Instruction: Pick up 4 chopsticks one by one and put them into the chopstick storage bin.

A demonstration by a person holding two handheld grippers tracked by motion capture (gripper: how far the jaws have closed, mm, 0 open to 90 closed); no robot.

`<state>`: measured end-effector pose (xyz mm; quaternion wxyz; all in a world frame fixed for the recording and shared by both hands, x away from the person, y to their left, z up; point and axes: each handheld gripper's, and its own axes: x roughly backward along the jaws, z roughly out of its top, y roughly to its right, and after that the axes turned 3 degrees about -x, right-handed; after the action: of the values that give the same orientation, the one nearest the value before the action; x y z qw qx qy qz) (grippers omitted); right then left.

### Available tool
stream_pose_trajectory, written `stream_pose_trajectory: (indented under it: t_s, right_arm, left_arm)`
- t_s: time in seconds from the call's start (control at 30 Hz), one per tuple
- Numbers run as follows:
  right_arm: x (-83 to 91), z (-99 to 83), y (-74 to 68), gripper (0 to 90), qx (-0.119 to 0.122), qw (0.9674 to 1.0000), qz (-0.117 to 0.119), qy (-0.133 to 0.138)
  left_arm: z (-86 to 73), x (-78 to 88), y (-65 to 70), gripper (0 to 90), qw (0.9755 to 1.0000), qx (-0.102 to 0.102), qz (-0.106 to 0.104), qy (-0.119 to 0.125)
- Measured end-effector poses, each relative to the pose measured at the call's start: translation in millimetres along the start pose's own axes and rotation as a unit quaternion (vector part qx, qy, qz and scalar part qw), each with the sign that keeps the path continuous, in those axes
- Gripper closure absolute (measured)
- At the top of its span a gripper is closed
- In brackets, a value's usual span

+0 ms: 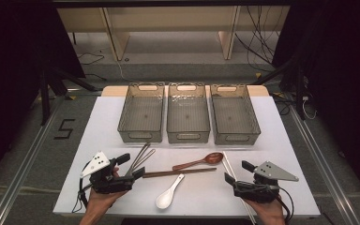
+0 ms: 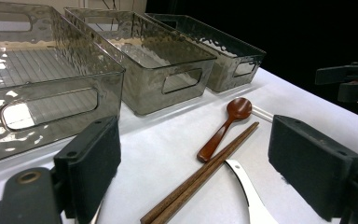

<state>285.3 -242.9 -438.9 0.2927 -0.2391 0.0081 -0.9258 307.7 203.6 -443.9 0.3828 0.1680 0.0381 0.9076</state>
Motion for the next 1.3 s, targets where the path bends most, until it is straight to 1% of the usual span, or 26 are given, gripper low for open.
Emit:
stream_pose_trajectory:
  t_s: [0.13,0.17,0.2,0.27,0.3,0.33,0.37,0.4,0.47,0.5,0.53,0.63,0.73,0.8,0.83,0.87,0.9,0.93,1.0,1.1,1.17,1.2,1.3]
  right_arm:
    - [-0.4,3.4,1.4,22.7,0.001,0.9999,-0.002,-0.014]
    - [-0.4,3.4,1.4,22.7,0.001,0.9999,-0.002,-0.014]
    - [-0.7,6.0,1.9,23.1,0.003,0.9997,-0.009,-0.024]
    - [-1.7,9.5,2.8,23.5,0.007,0.999,-0.012,-0.042]
    - [-2.5,11.7,3.2,24.3,0.01,0.9982,-0.018,-0.057]
    - [-2.5,11.7,3.2,24.3,0.01,0.9982,-0.018,-0.057]
    - [-4.0,14.1,3.9,23.9,0.012,0.9966,-0.021,-0.079]
    - [-7.4,18.6,6.1,25.1,0.017,0.9928,-0.026,-0.116]
    - [-10.0,23.2,9.0,26.2,0.018,0.989,-0.031,-0.143]
    - [-10.0,23.2,9.0,26.2,0.018,0.989,-0.031,-0.143]
    - [-12.6,27.8,12.2,27.7,0.015,0.9849,-0.034,-0.169]
    - [-16.8,34.1,16.0,30.9,0.018,0.9784,-0.049,-0.2]
    - [-22.9,39.0,20.4,34.7,0.012,0.9724,-0.052,-0.227]
    - [-29.0,40.5,23.0,35.7,0.012,0.9661,-0.056,-0.252]
    - [-29.0,40.5,23.0,35.7,0.012,0.9661,-0.056,-0.252]
    - [-35.3,41.0,23.9,36.8,0.016,0.9596,-0.065,-0.273]
    - [-38.8,40.9,23.9,36.6,0.02,0.9559,-0.07,-0.284]
    - [-42.3,40.4,23.8,36.7,0.024,0.9526,-0.073,-0.294]
    - [-48.6,39.5,24.6,38.3,0.028,0.9477,-0.074,-0.309]
    - [-57.1,38.1,25.6,41.0,0.027,0.9413,-0.072,-0.329]
    - [-62.0,37.8,26.6,44.2,0.031,0.937,-0.075,-0.34]
    - [-64.4,38.0,27.2,45.6,0.029,0.9345,-0.073,-0.347]
    - [-71.4,38.3,29.2,50.5,0.03,0.9284,-0.074,-0.363]
  left_arm:
    - [0.0,-0.1,0.2,16.5,1.0,0.001,0.0,0.0]
    - [0.0,-0.1,0.3,16.5,1.0,0.001,0.0,0.0]
    - [0.0,-0.1,0.1,16.5,1.0,0.001,0.0,0.0]
    - [0.0,-0.1,0.0,16.5,1.0,0.001,0.0,0.0]
    - [0.1,-0.1,0.0,16.5,1.0,0.0,0.0,-0.001]
    - [0.0,-0.1,-0.1,16.5,1.0,0.001,0.001,0.0]
    - [0.0,0.0,-0.1,16.5,1.0,0.001,0.001,0.0]
    - [0.0,0.0,-0.2,16.5,1.0,0.001,0.001,0.0]
    - [0.1,0.0,0.0,16.5,1.0,0.001,0.001,0.0]
    - [0.1,0.0,0.0,16.5,1.0,0.001,0.001,0.0]
    - [0.2,0.0,0.1,16.5,1.0,0.001,0.0,0.0]
    - [0.3,-0.2,0.0,16.5,1.0,0.001,0.0,0.0]
    - [0.4,-0.2,0.3,16.5,1.0,0.0,0.0,0.0]
    - [0.4,-0.2,0.5,16.5,1.0,0.001,-0.001,0.0]
    - [0.4,-0.2,0.5,16.5,1.0,0.001,-0.001,0.0]
    - [0.4,0.0,0.5,16.5,1.0,0.0,-0.001,-0.001]
    - [0.4,0.1,0.4,16.5,1.0,0.0,-0.001,0.0]
    - [0.4,0.1,0.4,16.5,1.0,0.0,-0.001,0.0]
    - [0.3,0.3,0.2,16.5,1.0,0.0,0.0,0.0]
    - [0.3,0.4,0.2,16.5,1.0,0.001,0.0,0.001]
    - [0.3,0.3,0.3,16.5,1.0,0.001,-0.001,0.001]
    - [0.3,0.2,0.4,16.5,1.0,0.0,-0.001,0.0]
    - [0.3,0.1,0.3,16.5,1.0,0.0,-0.001,0.0]
